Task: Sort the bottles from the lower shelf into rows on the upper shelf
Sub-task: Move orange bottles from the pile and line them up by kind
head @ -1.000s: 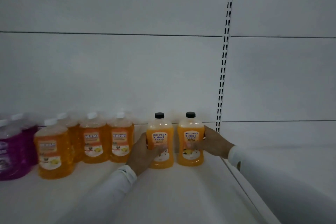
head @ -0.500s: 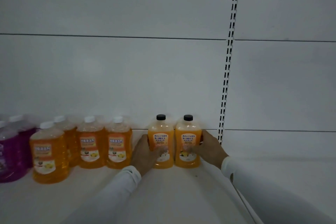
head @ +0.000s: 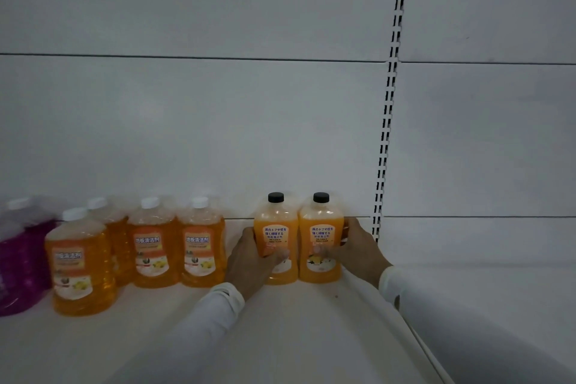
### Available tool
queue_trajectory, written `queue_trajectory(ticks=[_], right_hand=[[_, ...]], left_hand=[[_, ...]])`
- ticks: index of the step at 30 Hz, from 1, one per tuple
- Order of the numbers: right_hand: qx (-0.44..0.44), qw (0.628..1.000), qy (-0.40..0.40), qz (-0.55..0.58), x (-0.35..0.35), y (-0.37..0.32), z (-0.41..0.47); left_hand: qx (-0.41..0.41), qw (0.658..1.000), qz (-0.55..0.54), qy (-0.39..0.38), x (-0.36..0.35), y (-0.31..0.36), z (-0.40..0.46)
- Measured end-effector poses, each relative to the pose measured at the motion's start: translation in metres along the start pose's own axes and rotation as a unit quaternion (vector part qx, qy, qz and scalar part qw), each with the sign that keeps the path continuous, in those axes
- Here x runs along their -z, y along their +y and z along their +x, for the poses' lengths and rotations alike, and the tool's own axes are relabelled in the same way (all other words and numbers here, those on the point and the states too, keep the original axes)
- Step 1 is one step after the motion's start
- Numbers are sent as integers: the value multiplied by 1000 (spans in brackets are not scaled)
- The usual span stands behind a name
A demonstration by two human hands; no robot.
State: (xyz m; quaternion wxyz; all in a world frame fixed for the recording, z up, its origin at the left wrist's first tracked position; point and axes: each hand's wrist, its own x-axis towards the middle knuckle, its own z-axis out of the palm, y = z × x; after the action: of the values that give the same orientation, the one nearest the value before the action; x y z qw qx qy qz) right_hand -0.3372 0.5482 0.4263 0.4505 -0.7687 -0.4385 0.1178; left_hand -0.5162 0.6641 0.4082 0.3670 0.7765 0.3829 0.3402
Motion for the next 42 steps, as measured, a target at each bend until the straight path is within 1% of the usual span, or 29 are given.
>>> queue_trajectory(ticks=[3,6,9,11,14,17,22,28,32,35,38,42], right_hand=[[-9,1000,-6,-29,0,-2,-1],[-12,997,-14,-70,6,-3,-6],[-9,990,-17,-142,17,-7,-17],[-6,985,-21,-171,28,-14,-29],[20,980,-32,-193,44,-26,-51],[57,973,-57,-215,62,-33,-80],[119,959,-101,-237,101,-26,-140],[170,944,-170,-224,145,20,-221],[182,932,-222,-223,156,58,-270],[186,917,-253,-248,148,94,-293],[152,912,-272,-265,134,133,-306],[78,911,-312,-257,113,176,-314]], left_hand=[[-4,1000,8,-8,1,-1,0],[-1,999,33,-35,7,-4,-4],[5,991,115,-70,19,-7,-15],[8,982,170,-86,28,-3,-29],[-1,974,203,-99,39,14,-56],[-35,964,242,-103,42,40,-92],[-61,954,281,-81,20,86,-167],[-59,961,263,-58,-35,113,-278],[-62,946,299,-106,-72,115,-338],[-45,936,321,-137,-97,104,-366],[-25,925,328,-191,-118,85,-384],[16,912,335,-234,-140,38,-391]])
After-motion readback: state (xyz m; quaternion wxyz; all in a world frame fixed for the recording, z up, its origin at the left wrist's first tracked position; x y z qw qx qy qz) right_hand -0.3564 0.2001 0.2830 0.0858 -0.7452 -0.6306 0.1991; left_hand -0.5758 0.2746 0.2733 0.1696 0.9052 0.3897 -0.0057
